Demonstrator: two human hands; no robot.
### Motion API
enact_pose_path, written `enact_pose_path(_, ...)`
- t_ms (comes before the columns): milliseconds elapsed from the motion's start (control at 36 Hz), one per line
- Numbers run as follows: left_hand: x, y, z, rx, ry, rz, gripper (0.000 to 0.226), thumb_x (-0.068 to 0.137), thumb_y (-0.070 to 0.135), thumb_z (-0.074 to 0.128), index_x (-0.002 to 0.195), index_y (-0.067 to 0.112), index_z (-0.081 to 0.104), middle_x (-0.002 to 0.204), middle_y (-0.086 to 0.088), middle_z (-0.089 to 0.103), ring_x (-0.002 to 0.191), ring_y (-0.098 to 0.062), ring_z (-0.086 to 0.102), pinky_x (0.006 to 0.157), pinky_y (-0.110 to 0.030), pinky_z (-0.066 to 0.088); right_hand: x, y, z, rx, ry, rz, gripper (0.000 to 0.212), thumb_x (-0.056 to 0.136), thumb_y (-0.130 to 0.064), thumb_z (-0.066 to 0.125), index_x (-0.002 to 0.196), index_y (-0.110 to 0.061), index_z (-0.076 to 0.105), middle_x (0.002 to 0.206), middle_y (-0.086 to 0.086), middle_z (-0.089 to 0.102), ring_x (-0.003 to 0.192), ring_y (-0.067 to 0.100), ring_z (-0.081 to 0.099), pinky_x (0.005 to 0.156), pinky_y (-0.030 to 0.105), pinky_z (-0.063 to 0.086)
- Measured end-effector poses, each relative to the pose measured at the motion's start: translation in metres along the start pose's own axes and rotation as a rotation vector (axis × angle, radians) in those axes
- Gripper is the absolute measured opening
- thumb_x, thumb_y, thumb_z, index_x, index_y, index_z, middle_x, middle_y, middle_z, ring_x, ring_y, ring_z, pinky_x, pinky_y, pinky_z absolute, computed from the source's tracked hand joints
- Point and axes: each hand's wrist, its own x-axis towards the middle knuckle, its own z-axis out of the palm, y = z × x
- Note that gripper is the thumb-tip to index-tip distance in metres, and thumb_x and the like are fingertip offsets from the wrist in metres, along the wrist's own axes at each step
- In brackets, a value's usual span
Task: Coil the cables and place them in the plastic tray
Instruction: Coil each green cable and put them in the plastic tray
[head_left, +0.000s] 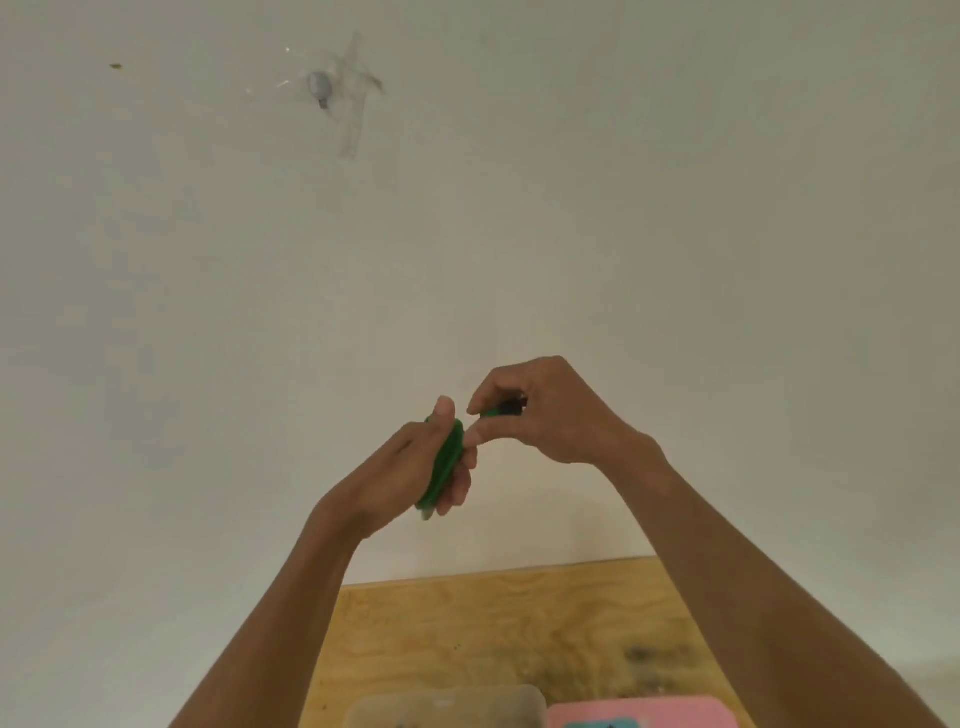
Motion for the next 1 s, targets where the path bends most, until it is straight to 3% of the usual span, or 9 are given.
enact_pose_path(139, -0.002, 0.013, 0.006, -0.498, -0.060, -0.043, 0.072, 0.093, 0.071, 0.022, 0.069, 0.011, 0.054, 0.046, -0.003, 0.034, 0.040, -0.017, 0.030, 0.056, -0.034, 0.043, -0.001, 0.007, 0.010, 0.438, 0.015, -0.009, 0.020, 0.075, -0.017, 0.083, 0.083, -0.006, 0.069, 0.087, 0.000, 0.071, 0.076, 0.015, 0.064, 0.075, 0.039, 0.057)
enact_pose_path(222, 0.000, 0.015, 0.006, -0.667, -0.155, -0.005, 0.073, 0.092, 0.073, 0.022, 0.062, 0.013, 0.052, 0.039, 0.002, 0.031, 0.032, -0.013, 0.024, 0.048, -0.029, 0.041, -0.007, 0.008, 0.027, 0.756, -0.059, 0.059, 0.018, 0.082, -0.023, 0.072, 0.086, -0.009, 0.061, 0.112, 0.025, 0.065, 0.095, 0.030, 0.067, 0.088, 0.051, 0.057)
enact_pose_path(250, 0.001, 0.014, 0.006, -0.698, -0.178, 0.009, 0.073, 0.092, 0.073, 0.023, 0.061, 0.014, 0.052, 0.037, 0.003, 0.031, 0.031, -0.012, 0.024, 0.046, -0.028, 0.041, -0.008, 0.007, 0.033, 0.824, -0.059, 0.070, 0.020, 0.082, -0.025, 0.071, 0.086, -0.010, 0.059, 0.107, 0.032, 0.062, 0.093, 0.034, 0.065, 0.088, 0.051, 0.056)
enact_pose_path(306, 0.002, 0.014, 0.005, -0.707, -0.169, 0.003, 0.072, 0.092, 0.073, 0.027, 0.060, 0.013, 0.051, 0.037, 0.002, 0.031, 0.031, -0.012, 0.025, 0.046, -0.028, 0.042, -0.010, 0.006, 0.039, 0.876, -0.013, 0.094, 0.022, 0.083, -0.026, 0.072, 0.087, -0.010, 0.058, 0.091, 0.025, 0.060, 0.085, 0.032, 0.061, 0.085, 0.050, 0.056)
enact_pose_path(500, 0.007, 0.020, 0.013, -0.488, 0.256, -0.060, 0.067, 0.089, 0.065, 0.050, 0.053, 0.009, 0.047, 0.039, -0.008, 0.034, 0.033, -0.021, 0.030, 0.051, -0.032, 0.046, -0.007, 0.000, 0.052, 0.742, 0.233, 0.068, 0.023, 0.087, -0.012, 0.073, 0.092, 0.003, 0.056, 0.072, 0.018, 0.065, 0.063, 0.031, 0.063, 0.065, 0.056, 0.057)
enact_pose_path(611, 0.016, 0.016, 0.010, -0.415, 0.561, -0.001, 0.065, 0.090, 0.056, 0.060, 0.050, 0.005, 0.055, 0.045, -0.013, 0.047, 0.036, -0.023, 0.042, 0.052, -0.035, 0.043, -0.005, 0.000, 0.054, 0.632, 0.329, 0.047, 0.024, 0.084, -0.014, 0.077, 0.090, 0.002, 0.059, 0.078, 0.017, 0.067, 0.067, 0.029, 0.065, 0.067, 0.042, 0.058)
enact_pose_path(833, 0.015, 0.003, 0.014, -0.041, 0.682, 0.097, 0.073, 0.092, 0.068, 0.034, 0.066, 0.004, 0.060, 0.050, -0.010, 0.056, 0.042, -0.018, 0.057, 0.044, -0.032, 0.048, 0.003, -0.003, 0.056, 0.592, 0.328, 0.119, 0.031, 0.086, -0.018, 0.076, 0.092, 0.004, 0.056, 0.074, 0.011, 0.065, 0.060, 0.027, 0.065, 0.066, 0.044, 0.060)
enact_pose_path(889, 0.018, 0.001, 0.016, -0.030, 0.751, 0.095, 0.072, 0.092, 0.068, 0.035, 0.061, 0.005, 0.050, 0.048, -0.006, 0.047, 0.040, -0.019, 0.052, 0.040, -0.030, 0.045, 0.005, -0.007, 0.058, 0.555, 0.307, 0.153, 0.029, 0.089, -0.025, 0.073, 0.093, -0.001, 0.057, 0.078, 0.005, 0.064, 0.067, 0.024, 0.066, 0.070, 0.040, 0.061)
enact_pose_path(1000, 0.023, -0.002, 0.014, -0.095, 0.952, -0.012, 0.070, 0.098, 0.063, 0.040, 0.059, 0.005, 0.043, 0.053, -0.009, 0.037, 0.045, -0.024, 0.040, 0.038, -0.028, 0.042, -0.001, -0.012, 0.072, 0.218, 0.348, 0.145, 0.024, 0.103, -0.035, 0.044, 0.107, -0.022, 0.065, 0.110, -0.006, 0.051, 0.109, 0.011, 0.053, 0.093, 0.025, 0.045)
